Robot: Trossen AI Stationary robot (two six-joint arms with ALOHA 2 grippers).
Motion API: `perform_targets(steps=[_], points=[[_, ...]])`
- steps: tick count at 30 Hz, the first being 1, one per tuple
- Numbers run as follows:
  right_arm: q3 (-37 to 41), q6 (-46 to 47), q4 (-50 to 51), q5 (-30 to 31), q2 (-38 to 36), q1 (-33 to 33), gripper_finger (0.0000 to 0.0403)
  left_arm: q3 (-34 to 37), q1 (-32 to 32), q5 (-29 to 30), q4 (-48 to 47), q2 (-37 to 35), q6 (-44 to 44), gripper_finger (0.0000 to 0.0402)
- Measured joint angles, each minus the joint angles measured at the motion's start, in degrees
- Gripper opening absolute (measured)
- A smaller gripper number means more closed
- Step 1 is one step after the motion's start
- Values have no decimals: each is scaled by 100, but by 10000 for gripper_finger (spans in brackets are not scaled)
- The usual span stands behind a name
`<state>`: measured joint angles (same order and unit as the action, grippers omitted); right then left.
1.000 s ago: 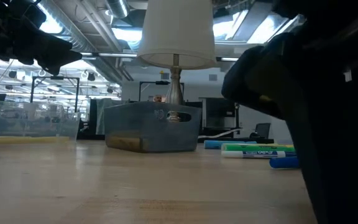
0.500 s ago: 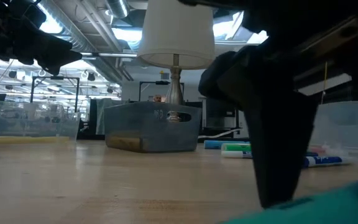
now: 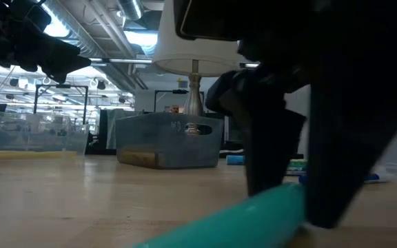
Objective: Pick & Place Markers
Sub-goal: Put the light blue marker into the black bin
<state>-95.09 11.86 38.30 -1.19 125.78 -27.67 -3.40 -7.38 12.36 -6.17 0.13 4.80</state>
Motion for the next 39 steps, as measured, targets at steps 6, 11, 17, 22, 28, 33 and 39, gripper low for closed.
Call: perform_targets(steps=[6,11,17,22,28,33,39], points=[[13,-696,-188,374,2,102,213,0,0,0,0,1,0,196],[13,-1487,-328,695,4,102,214,1,-2,0,0,0,2,196],[-64,-2067,-435,697,23,102,213,2,-2,0,0,1,2,196],[-421,-2583,-509,746,31,106,213,1,-2,0,0,0,1,196],[-715,-3100,-958,596,28,230,213,2,-2,0,0,-1,0,196],[-719,-3541,-1633,140,158,335,213,2,-1,0,0,0,0,196],[-719,-3933,-2487,-6,453,423,213,0,0,0,0,1,0,196]])
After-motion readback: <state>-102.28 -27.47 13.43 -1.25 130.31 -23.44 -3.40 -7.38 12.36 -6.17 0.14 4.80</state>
